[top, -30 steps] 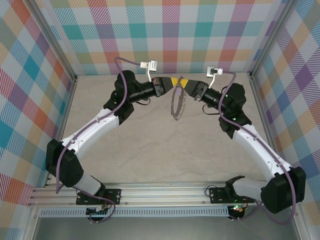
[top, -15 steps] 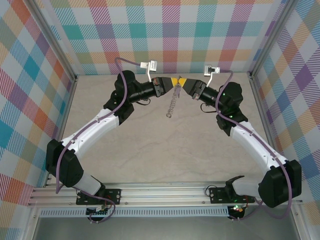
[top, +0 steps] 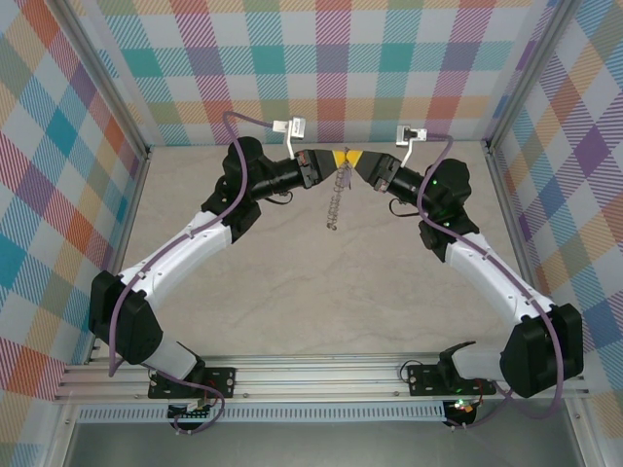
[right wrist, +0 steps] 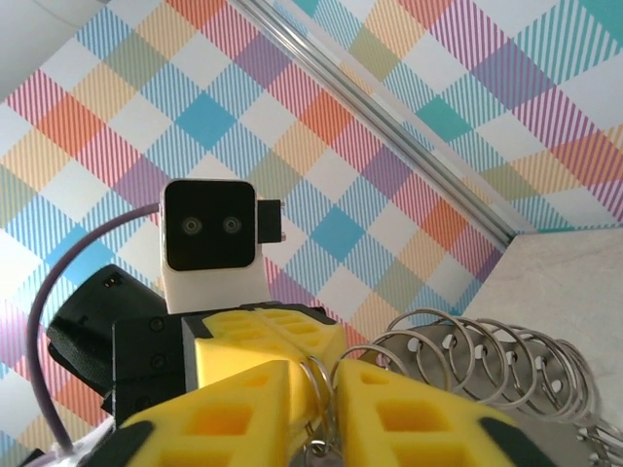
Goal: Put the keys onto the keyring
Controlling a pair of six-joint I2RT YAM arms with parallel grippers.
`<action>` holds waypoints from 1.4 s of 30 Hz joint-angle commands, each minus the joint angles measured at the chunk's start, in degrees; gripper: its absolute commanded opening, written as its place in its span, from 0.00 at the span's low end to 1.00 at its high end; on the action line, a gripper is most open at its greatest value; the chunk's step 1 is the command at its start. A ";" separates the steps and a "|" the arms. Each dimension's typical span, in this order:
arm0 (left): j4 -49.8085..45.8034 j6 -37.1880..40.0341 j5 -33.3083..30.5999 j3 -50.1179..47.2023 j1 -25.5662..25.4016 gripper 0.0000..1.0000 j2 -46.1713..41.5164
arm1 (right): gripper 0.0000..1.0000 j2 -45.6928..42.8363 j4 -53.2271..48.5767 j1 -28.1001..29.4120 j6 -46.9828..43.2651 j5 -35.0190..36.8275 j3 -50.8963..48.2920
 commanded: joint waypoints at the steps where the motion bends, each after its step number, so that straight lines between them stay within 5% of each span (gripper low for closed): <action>1: 3.09 -0.16 1.07 0.08 -0.30 0.00 -1.25 | 0.25 0.53 3.82 0.08 0.64 -1.61 1.00; 10: 3.12 -0.12 1.10 0.27 -0.30 0.00 -0.97 | 0.01 0.67 3.96 0.08 0.65 -1.94 0.82; 18: -0.97 2.92 0.38 0.95 -0.30 0.01 -1.85 | 0.00 -1.58 -1.70 -0.35 -3.22 -1.30 0.39; 21: -5.87 7.43 -1.10 1.68 0.01 0.28 -3.44 | 0.00 -2.74 -3.89 -1.65 -5.12 -2.40 0.16; 24: -10.62 11.40 -2.13 2.29 1.19 0.43 -5.34 | 0.00 -3.72 -5.92 -3.62 -6.67 -4.65 -0.07; 30: -19.41 18.50 2.21 7.15 4.04 0.60 -5.20 | 0.00 -2.95 -11.37 -5.97 -12.18 -12.15 2.74; 37: -35.32 30.60 12.78 19.13 4.62 0.62 1.01 | 0.00 0.49 -14.93 -7.02 -17.55 -20.58 7.57; 42: -44.88 36.38 17.64 24.91 4.87 0.48 5.46 | 0.00 3.48 -15.36 -7.12 -18.17 -24.21 10.11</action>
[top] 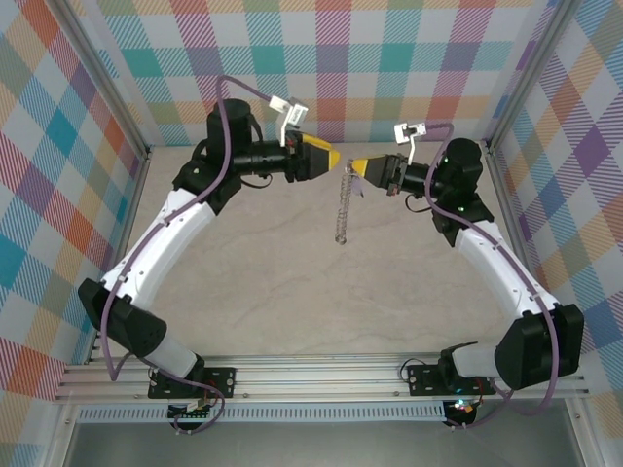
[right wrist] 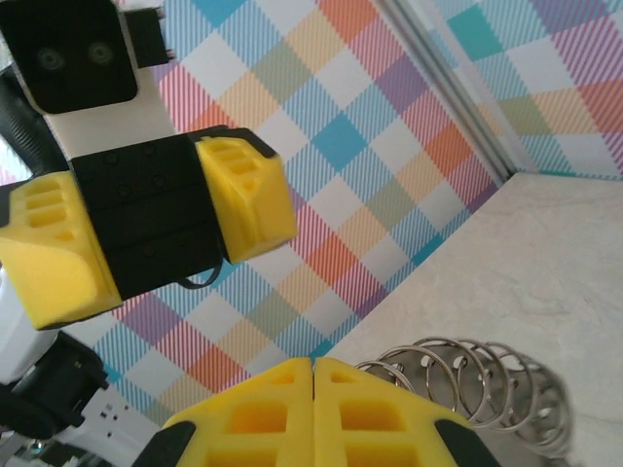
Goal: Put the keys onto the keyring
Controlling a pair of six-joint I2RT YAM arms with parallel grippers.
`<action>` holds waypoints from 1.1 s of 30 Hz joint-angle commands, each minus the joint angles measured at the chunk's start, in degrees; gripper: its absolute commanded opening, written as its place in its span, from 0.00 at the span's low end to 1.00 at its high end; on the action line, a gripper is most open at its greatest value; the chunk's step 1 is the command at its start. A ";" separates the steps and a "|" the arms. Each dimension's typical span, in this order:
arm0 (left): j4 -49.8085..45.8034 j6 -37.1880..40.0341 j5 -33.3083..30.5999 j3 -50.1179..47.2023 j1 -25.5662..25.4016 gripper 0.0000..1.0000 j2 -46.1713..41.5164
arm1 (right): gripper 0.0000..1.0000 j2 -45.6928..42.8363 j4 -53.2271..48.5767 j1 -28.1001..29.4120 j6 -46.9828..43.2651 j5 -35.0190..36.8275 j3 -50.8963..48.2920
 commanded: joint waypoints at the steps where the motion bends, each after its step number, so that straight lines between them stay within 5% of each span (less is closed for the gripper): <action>1: -9.18 6.49 5.78 3.15 0.56 0.45 2.97 | 0.00 1.52 0.48 -0.36 -2.37 -4.78 2.51; 5: -10.20 7.34 6.72 4.19 0.67 0.39 4.48 | 0.00 2.41 1.78 -0.33 -1.47 -5.00 2.07; 33: -3.93 2.43 8.59 4.41 0.56 0.39 8.11 | 0.00 3.62 6.57 -0.37 1.63 -5.06 -0.43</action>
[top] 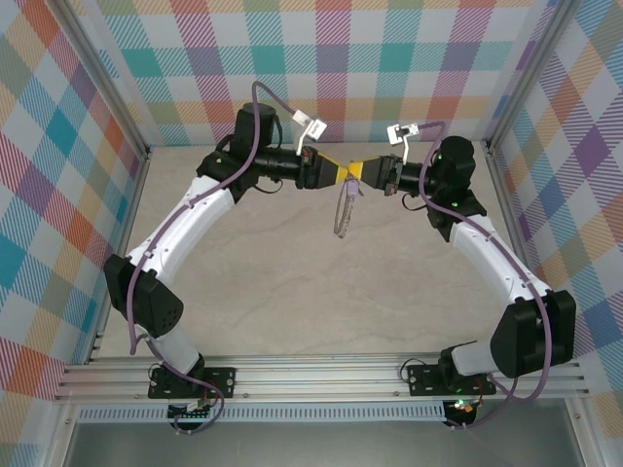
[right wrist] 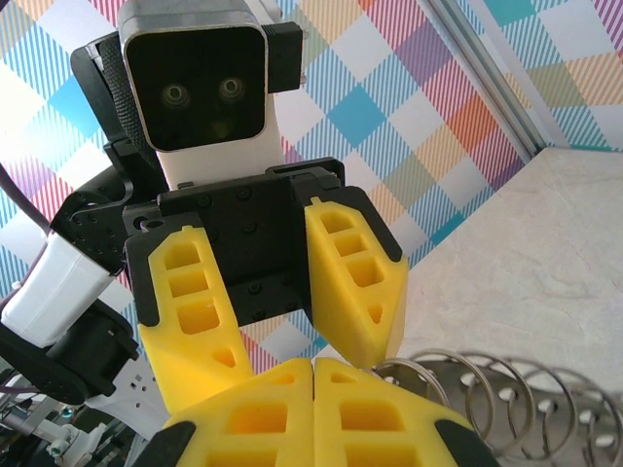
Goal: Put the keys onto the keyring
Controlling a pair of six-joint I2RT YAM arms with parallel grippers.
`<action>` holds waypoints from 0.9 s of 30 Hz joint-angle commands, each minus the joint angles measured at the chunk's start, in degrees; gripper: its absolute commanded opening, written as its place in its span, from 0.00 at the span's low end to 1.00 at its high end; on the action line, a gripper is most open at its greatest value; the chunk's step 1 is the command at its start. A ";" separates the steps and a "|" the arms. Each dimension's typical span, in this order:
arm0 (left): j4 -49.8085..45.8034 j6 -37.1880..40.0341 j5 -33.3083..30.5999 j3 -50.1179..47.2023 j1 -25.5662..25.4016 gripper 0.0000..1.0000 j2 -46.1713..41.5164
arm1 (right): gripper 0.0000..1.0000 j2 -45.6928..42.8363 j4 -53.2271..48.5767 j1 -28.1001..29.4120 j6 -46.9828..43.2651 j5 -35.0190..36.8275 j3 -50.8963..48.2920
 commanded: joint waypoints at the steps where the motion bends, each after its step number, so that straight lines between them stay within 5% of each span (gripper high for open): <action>1: 2.96 -1.47 2.06 1.76 0.23 0.38 0.37 | 0.00 0.39 3.40 -0.36 0.38 -1.21 -0.30; 9: 3.15 -1.54 3.58 1.45 -0.25 0.21 0.40 | 0.00 0.69 4.08 -0.42 1.08 -0.66 -0.30; 19: 3.80 -1.45 4.92 0.14 -0.98 0.20 0.39 | 0.00 0.65 4.37 -0.38 1.53 -0.21 -0.56; 24: 3.53 -0.91 5.38 0.05 -1.48 0.07 0.31 | 0.00 0.78 4.89 -0.37 2.03 -0.11 -0.56; 27: 3.27 -0.68 6.07 0.05 -1.79 0.09 0.42 | 0.00 0.83 5.50 -0.37 2.55 0.20 -0.65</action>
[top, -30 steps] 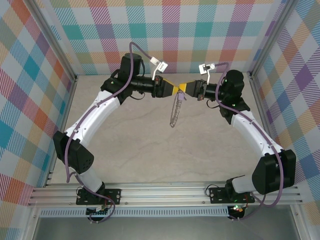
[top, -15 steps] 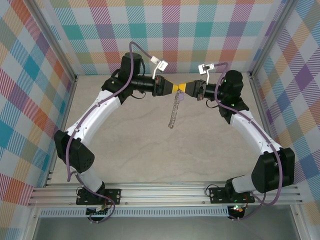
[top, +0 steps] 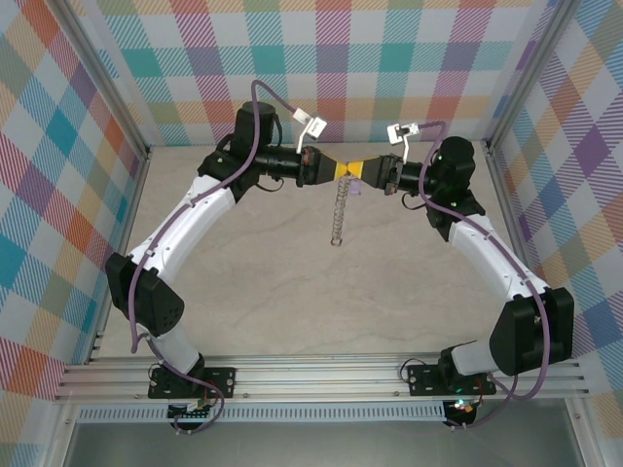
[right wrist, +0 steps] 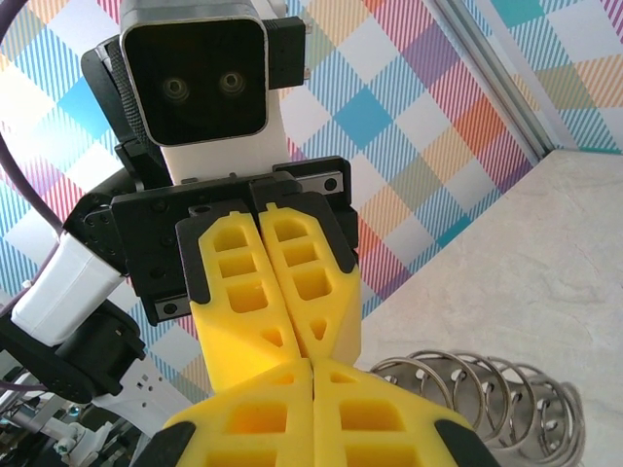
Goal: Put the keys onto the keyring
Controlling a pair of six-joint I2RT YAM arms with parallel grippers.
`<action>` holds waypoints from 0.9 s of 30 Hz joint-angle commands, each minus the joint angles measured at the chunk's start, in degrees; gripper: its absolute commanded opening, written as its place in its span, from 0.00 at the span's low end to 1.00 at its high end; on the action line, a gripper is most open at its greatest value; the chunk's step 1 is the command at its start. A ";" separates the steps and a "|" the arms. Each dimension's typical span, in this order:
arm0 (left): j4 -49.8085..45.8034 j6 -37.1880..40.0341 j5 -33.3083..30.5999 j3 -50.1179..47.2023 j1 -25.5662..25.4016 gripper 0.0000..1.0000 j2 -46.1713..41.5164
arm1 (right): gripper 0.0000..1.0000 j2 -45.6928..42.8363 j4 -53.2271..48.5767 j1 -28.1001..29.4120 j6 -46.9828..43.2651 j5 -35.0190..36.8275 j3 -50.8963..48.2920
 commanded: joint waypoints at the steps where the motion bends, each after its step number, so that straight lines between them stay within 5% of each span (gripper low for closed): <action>1: 0.95 0.86 3.90 0.15 -1.44 0.13 0.13 | 0.00 0.41 3.05 -0.37 1.10 0.87 -0.35; 5: 0.96 0.98 3.52 0.12 -1.95 0.15 0.22 | 0.00 0.41 3.48 -0.36 1.46 0.83 -0.52; 9: 1.51 0.85 2.96 0.22 -2.65 0.01 0.40 | 0.00 0.08 3.40 -0.35 1.43 0.97 -0.78; 16: 7.41 -2.89 -0.50 -1.62 -3.28 0.00 -0.12 | 0.01 -0.52 0.89 -0.45 0.68 1.85 -0.11; 21: 13.48 -5.95 -4.54 -5.41 -3.28 0.00 -2.62 | 0.30 -3.54 -2.58 -2.49 -0.28 4.02 -0.23; 27: 13.72 -5.90 -6.00 -6.68 -3.20 0.00 -4.27 | 0.40 -6.36 -4.76 -4.28 0.53 7.25 -1.22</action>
